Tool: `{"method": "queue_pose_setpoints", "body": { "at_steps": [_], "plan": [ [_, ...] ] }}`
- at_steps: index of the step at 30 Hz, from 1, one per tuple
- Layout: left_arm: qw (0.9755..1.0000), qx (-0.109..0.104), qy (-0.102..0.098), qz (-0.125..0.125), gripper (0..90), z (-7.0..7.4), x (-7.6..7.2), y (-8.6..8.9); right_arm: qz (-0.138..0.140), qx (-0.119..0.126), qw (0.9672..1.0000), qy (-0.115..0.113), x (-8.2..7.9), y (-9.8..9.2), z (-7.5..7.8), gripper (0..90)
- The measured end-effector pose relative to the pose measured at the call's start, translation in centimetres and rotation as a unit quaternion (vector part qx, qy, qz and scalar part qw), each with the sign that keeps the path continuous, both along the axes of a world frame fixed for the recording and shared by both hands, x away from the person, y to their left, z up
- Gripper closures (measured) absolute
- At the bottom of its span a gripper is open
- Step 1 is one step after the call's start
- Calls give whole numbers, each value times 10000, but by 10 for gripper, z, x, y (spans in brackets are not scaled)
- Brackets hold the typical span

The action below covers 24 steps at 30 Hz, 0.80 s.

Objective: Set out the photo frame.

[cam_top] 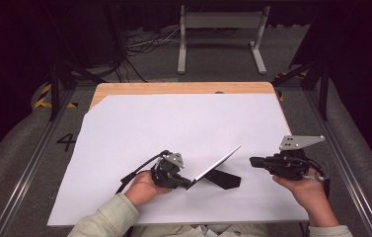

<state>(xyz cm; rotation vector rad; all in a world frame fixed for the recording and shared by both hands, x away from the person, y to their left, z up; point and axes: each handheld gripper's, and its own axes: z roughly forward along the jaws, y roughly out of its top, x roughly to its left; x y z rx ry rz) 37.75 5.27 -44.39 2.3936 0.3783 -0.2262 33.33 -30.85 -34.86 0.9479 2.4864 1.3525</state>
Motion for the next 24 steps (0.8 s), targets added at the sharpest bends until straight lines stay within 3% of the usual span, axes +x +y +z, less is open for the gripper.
{"method": "queue_pose_setpoints", "body": {
  "at_steps": [15, 24],
  "plan": [
    [9990, 28, 51, -452, 900, 1, -11, -13, -6, 48, 10000, -12, -1, -2, 2, 895],
    [9959, 64, 95, -902, 900, 0, -20, -22, 2, 61, 10000, -9, -1, -1, 2, 896]
  ]
}}
